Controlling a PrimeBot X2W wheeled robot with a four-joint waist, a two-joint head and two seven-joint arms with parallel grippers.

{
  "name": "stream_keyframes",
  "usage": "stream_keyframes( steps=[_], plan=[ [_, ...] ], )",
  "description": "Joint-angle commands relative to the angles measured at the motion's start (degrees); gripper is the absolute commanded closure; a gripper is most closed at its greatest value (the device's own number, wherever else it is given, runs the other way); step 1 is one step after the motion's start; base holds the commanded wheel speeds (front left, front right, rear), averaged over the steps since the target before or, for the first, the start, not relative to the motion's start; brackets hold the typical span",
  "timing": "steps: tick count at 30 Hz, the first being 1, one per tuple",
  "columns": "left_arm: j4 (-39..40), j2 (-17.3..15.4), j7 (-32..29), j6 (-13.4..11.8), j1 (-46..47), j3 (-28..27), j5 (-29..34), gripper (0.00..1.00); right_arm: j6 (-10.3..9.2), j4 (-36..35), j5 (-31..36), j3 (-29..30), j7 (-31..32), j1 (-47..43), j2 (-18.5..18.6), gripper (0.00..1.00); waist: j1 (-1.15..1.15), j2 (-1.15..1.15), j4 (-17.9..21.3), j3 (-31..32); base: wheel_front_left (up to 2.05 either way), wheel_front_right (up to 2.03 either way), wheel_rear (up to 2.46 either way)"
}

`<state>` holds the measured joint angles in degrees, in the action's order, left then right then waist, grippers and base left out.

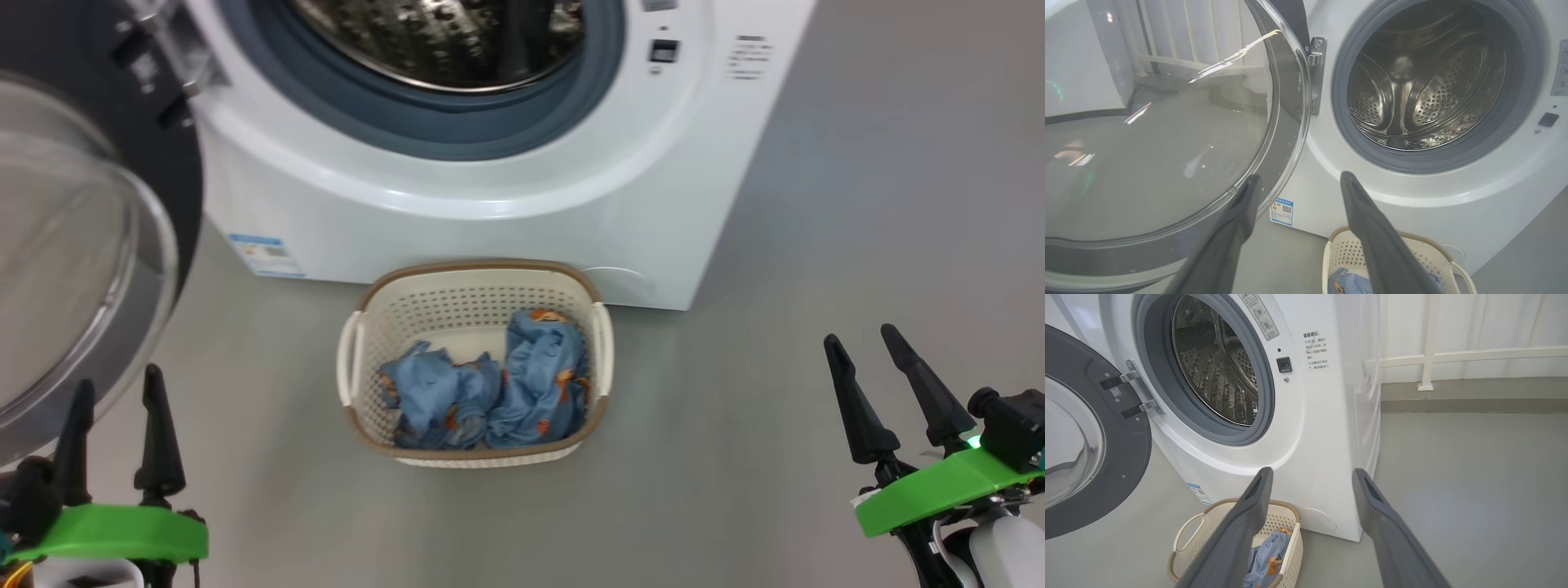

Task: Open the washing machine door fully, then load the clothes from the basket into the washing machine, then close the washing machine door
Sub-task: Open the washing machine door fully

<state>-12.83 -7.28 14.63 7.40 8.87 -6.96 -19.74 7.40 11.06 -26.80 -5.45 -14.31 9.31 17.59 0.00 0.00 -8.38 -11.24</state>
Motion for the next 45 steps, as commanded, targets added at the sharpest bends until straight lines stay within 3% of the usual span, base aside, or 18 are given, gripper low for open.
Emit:
stream_keyframes(
  steps=[1,20,45],
  plan=[
    [1.9,-2.4,0.4,0.1,-0.4,-1.3,-0.5,0.00,0.09,-1.5,0.8,-0.8,-0.7,-0.9,0.2,0.00,0.00,0.00,3.1,0.8,0.00,0.00,0.00],
    [3.8,-4.5,0.4,0.1,-4.5,2.4,-1.1,0.00,0.09,-1.5,0.5,0.1,-0.7,-3.6,-0.7,0.00,0.00,0.00,11.1,3.8,0.00,0.00,0.00],
    [3.5,-4.8,0.4,0.1,-4.4,3.9,-2.7,0.00,0.09,-2.0,0.7,1.1,-0.7,-3.9,-1.3,0.00,0.00,0.00,12.5,3.3,0.00,0.00,0.00]
  ],
)
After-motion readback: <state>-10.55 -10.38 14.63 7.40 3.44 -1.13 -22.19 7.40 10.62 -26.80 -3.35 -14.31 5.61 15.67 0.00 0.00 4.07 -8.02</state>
